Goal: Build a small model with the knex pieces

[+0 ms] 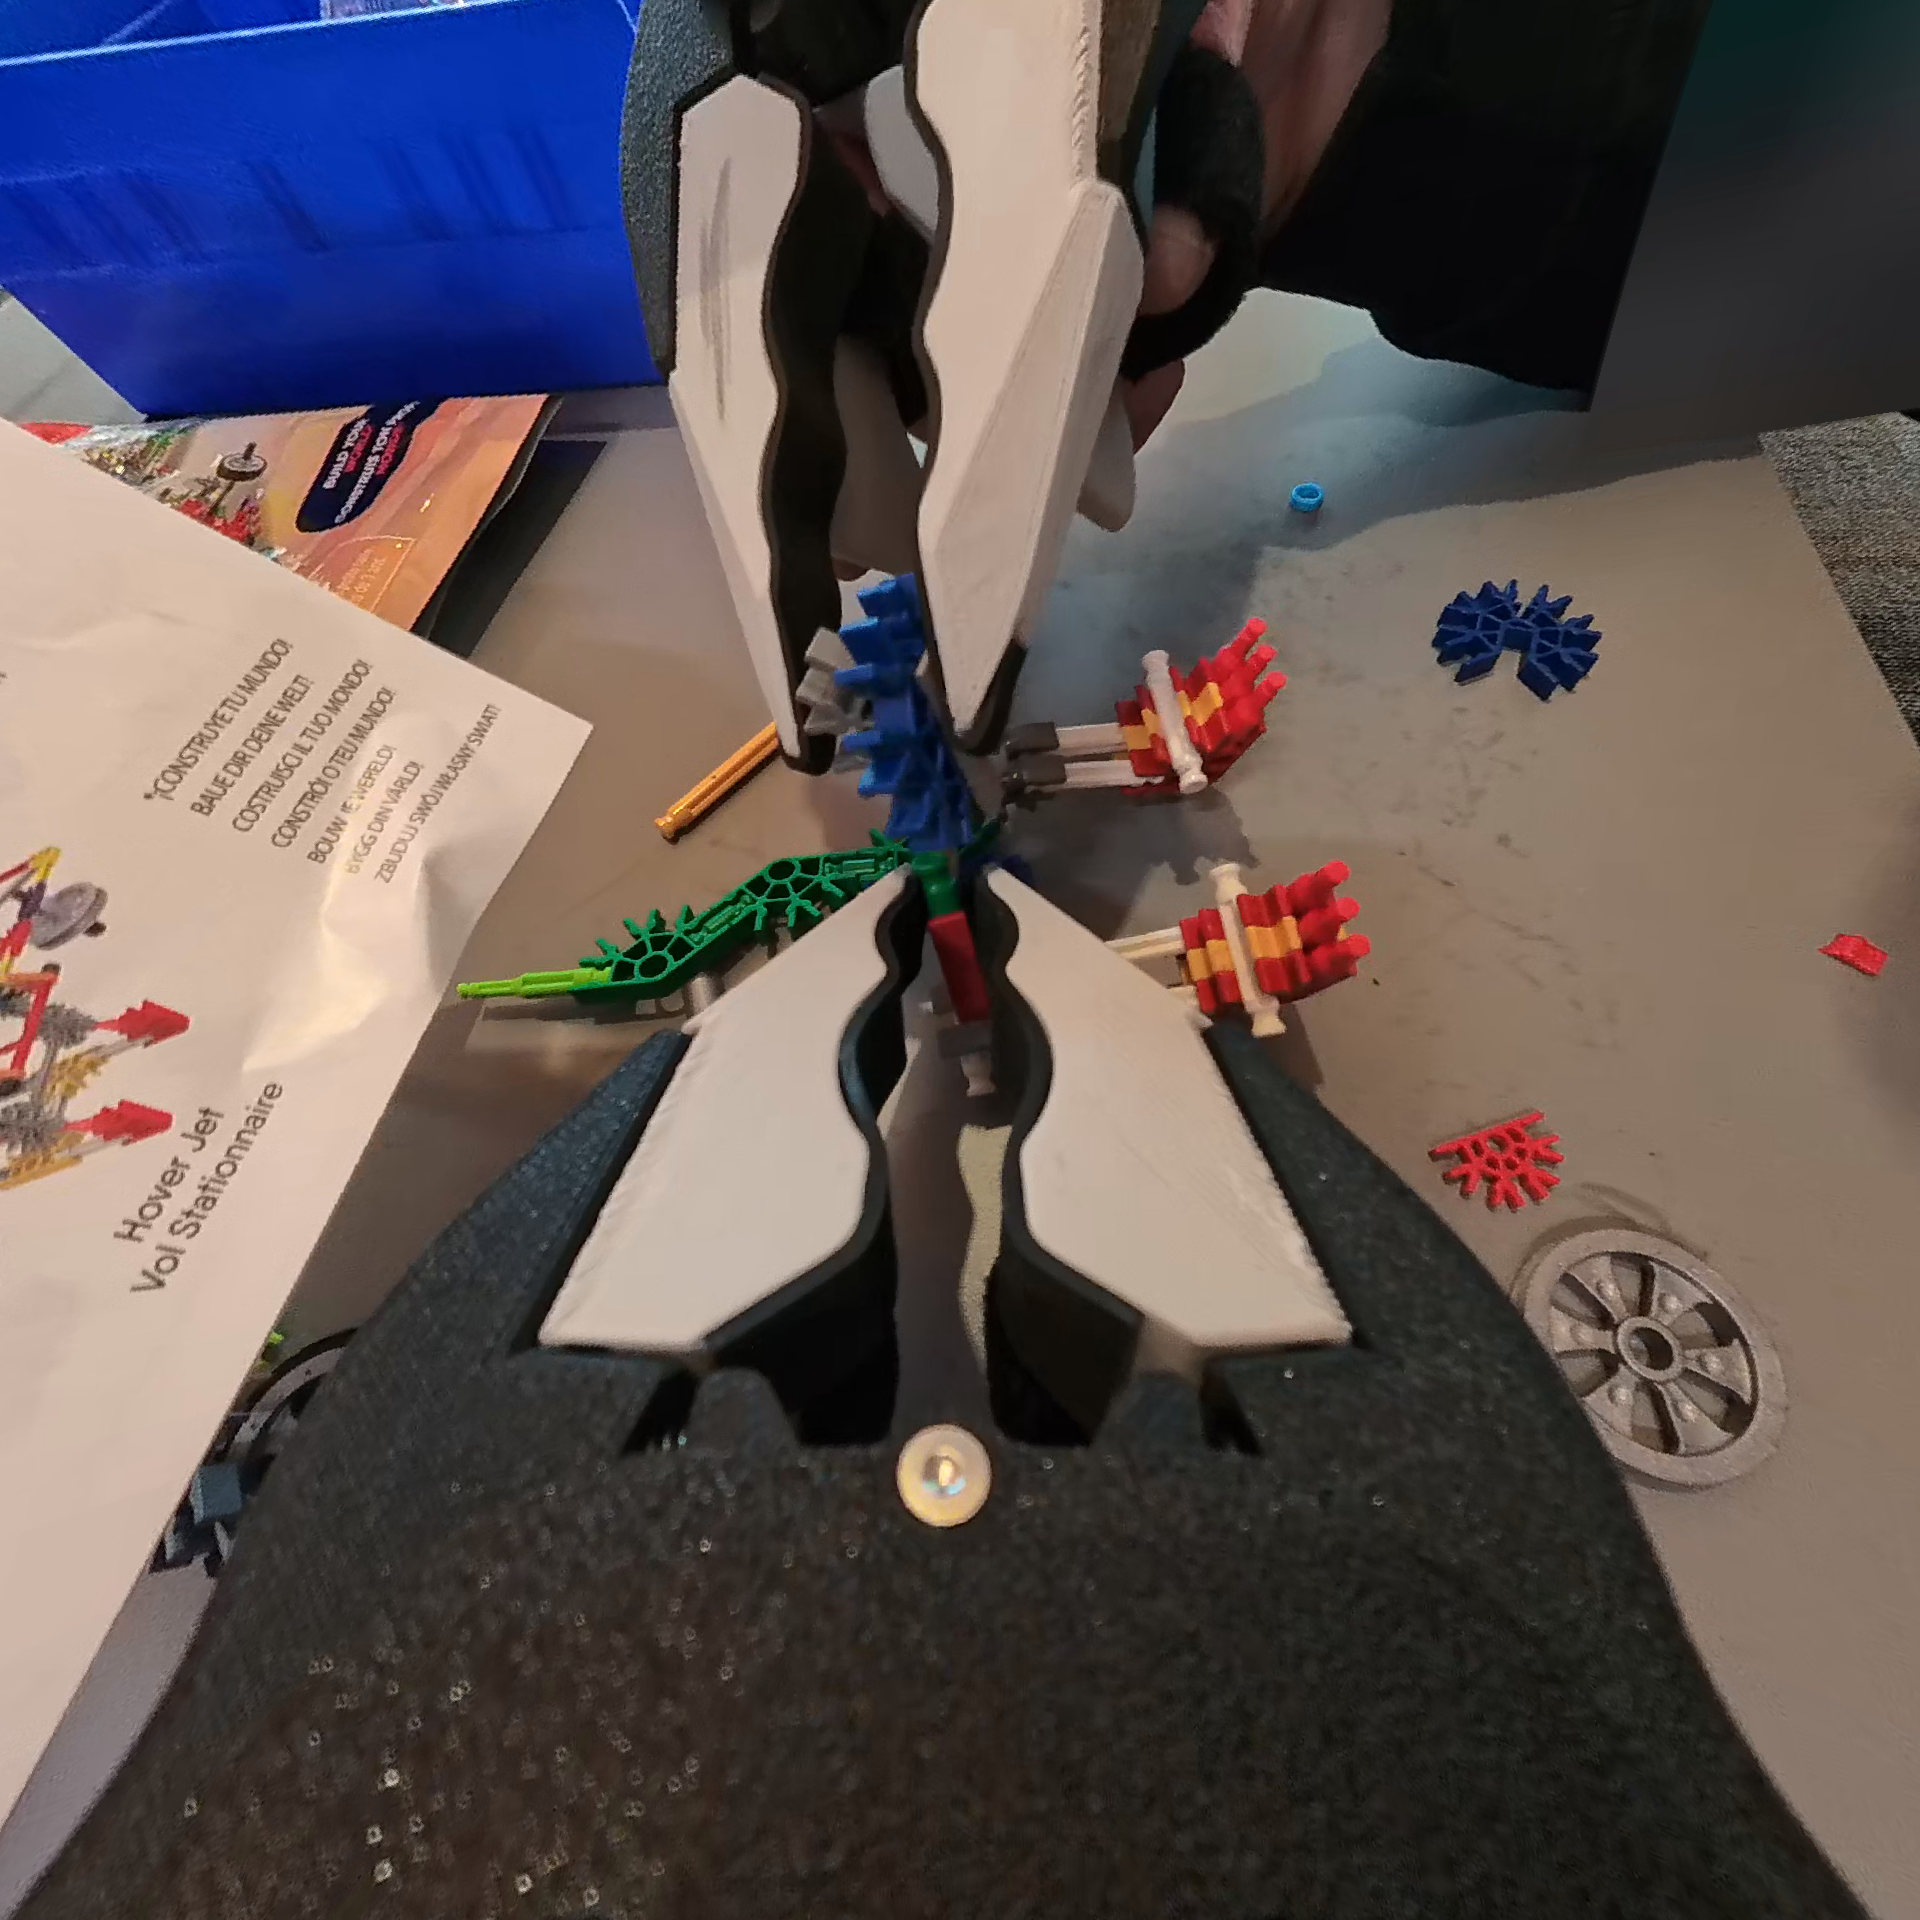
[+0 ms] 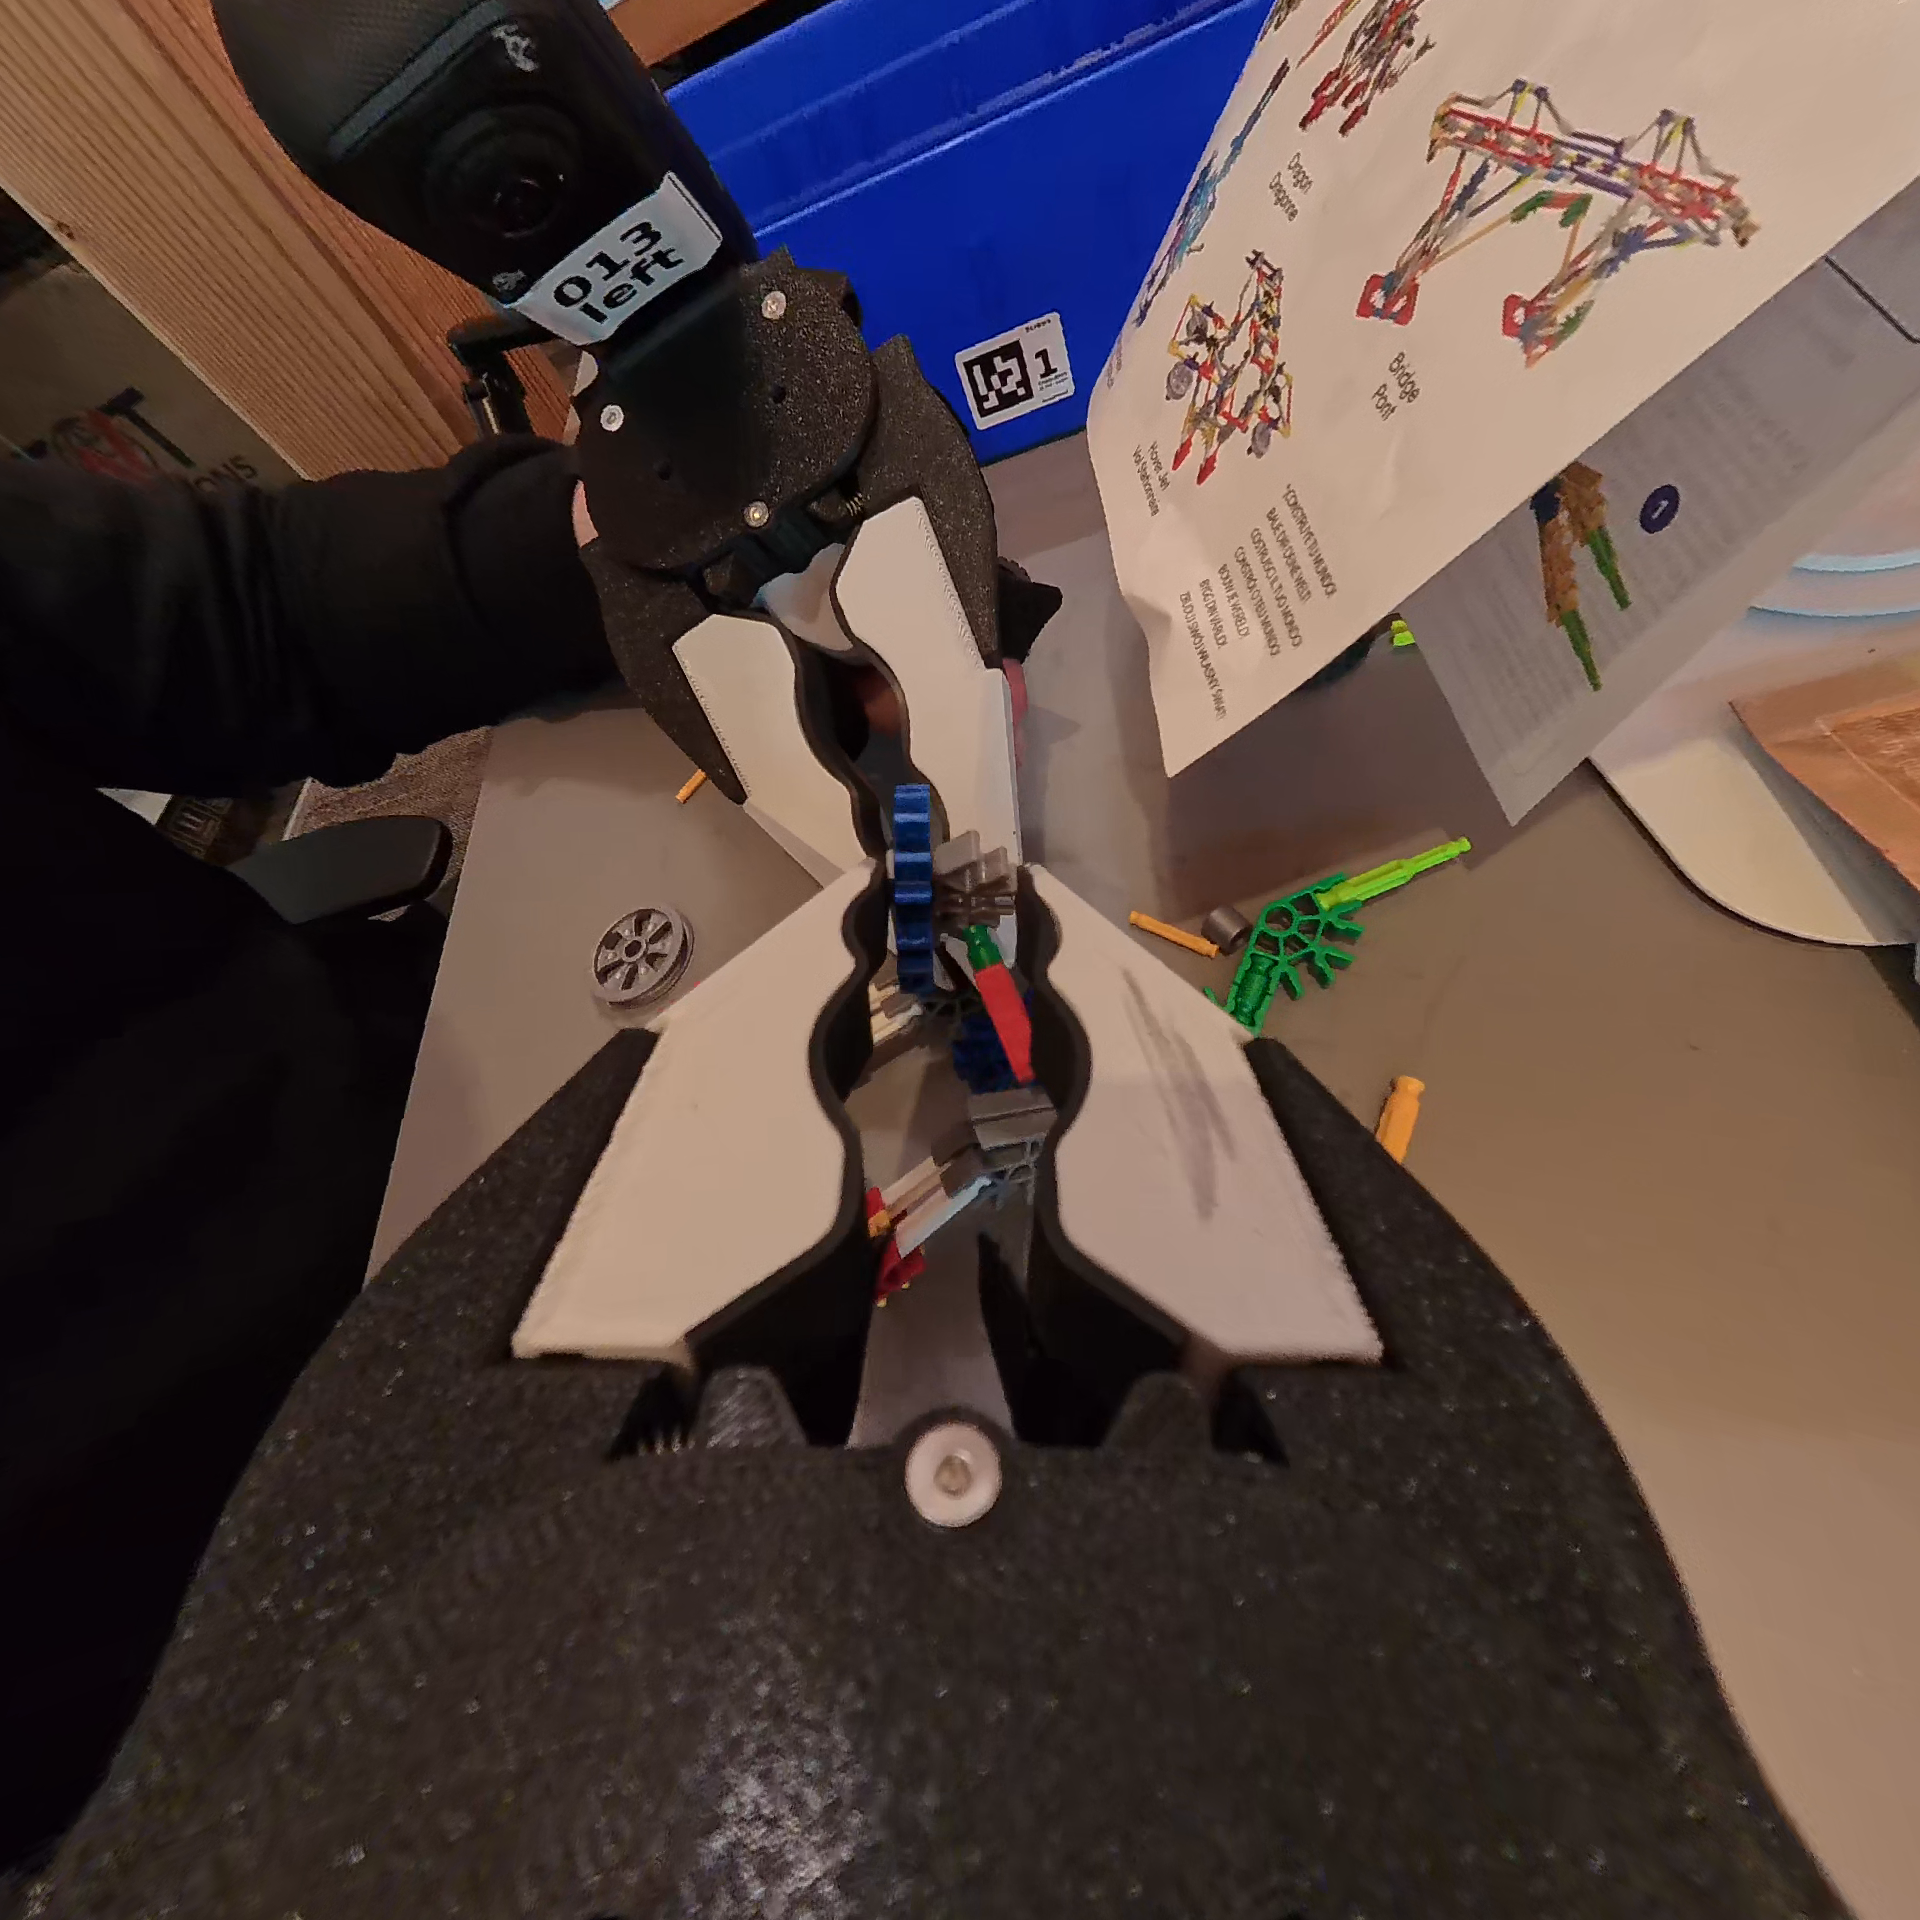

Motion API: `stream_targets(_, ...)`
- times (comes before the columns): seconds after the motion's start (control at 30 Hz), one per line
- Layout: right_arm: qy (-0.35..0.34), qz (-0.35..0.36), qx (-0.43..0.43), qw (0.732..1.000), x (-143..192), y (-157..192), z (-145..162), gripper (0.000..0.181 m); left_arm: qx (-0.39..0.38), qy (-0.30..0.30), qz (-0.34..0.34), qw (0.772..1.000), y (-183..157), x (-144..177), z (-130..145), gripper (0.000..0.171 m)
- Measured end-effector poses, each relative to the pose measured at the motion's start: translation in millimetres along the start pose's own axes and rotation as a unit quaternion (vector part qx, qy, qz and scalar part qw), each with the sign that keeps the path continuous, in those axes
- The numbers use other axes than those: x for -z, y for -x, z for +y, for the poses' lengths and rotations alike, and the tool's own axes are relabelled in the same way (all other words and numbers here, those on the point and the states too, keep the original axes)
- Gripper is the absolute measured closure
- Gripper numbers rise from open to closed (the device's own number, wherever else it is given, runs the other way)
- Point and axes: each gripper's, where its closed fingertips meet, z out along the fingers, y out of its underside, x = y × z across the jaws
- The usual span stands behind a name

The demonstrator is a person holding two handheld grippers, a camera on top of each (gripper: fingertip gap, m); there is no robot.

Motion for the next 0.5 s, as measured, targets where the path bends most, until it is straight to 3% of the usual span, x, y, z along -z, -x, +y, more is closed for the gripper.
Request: stream_targets(0.5, 0.017, 0.021, 0.037, 0.999, 4.1, -1.1, 2.6, 0.158, 0.0, 0.0, -0.005, 1.0, 1.9, -0.1, 0.3, 0.165)
